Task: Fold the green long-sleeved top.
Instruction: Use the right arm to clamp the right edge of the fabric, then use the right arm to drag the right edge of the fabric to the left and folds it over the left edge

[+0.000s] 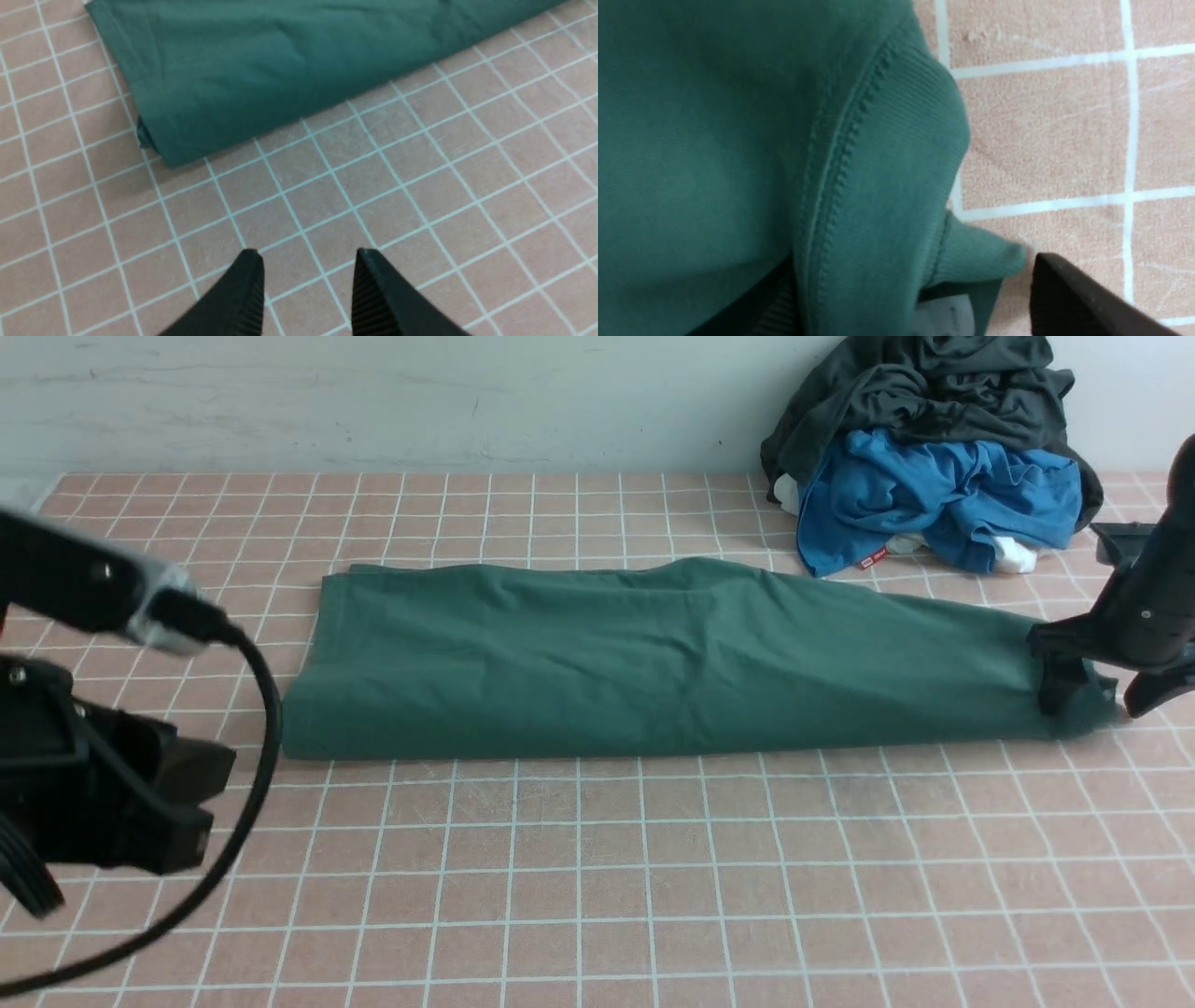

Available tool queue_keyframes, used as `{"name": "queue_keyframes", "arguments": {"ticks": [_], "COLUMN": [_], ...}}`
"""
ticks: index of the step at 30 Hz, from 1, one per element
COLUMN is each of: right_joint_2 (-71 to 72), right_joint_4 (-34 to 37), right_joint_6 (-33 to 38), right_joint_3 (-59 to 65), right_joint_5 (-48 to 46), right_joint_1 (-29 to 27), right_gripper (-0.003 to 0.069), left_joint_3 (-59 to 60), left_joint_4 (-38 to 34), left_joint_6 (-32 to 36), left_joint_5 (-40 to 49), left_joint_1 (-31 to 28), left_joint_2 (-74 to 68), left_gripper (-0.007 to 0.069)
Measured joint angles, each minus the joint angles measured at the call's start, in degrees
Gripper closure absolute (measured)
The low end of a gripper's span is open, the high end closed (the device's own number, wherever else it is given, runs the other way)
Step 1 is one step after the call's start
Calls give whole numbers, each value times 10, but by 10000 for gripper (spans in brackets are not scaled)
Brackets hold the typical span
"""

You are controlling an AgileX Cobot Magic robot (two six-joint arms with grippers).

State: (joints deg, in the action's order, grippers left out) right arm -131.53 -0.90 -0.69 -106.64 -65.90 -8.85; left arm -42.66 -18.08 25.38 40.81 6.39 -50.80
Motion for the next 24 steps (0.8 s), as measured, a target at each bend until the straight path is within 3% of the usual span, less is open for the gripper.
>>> {"name": "queue_keyframes", "arguments": {"ticks": [4,6,10,11,12,13,14,19,24], "right_joint_2": [-1,-3,-12,-13,-13,-13,-11,37,116], "right_joint_4": [24,38,47,44,35,31,9,-56,-38], "right_joint_6": [13,36,75,77,80,81,80,60,55], "right_joint_3": [0,-4,-38,-49,-71,-75,-109,-154,-163], "right_joint_5": [1,-1,-33,-41,-47,-49,-49,-52,-60], "right_joint_1": [-5,-5,-5,-5,-4,-4,-4,-12,-2], "right_gripper": [137,202,410,433,517,529,610,634,634], "left_joint_3": [46,49,49,49,49,49,49,49,49], "left_joint_4": [12,13,13,13,13,13,13,10,-14], "left_joint_6": [0,0,0,0,0,0,0,0,-2], "left_joint_5": [-47,-64,-84,-84,-81,-80,-70,-39,-32], "left_joint_1": [0,0,0,0,0,0,0,0,0], "left_joint_2": [5,5,5,6,7,7,12,23,28], "left_gripper": [374,374,376,376,376,376,376,376,376]}}
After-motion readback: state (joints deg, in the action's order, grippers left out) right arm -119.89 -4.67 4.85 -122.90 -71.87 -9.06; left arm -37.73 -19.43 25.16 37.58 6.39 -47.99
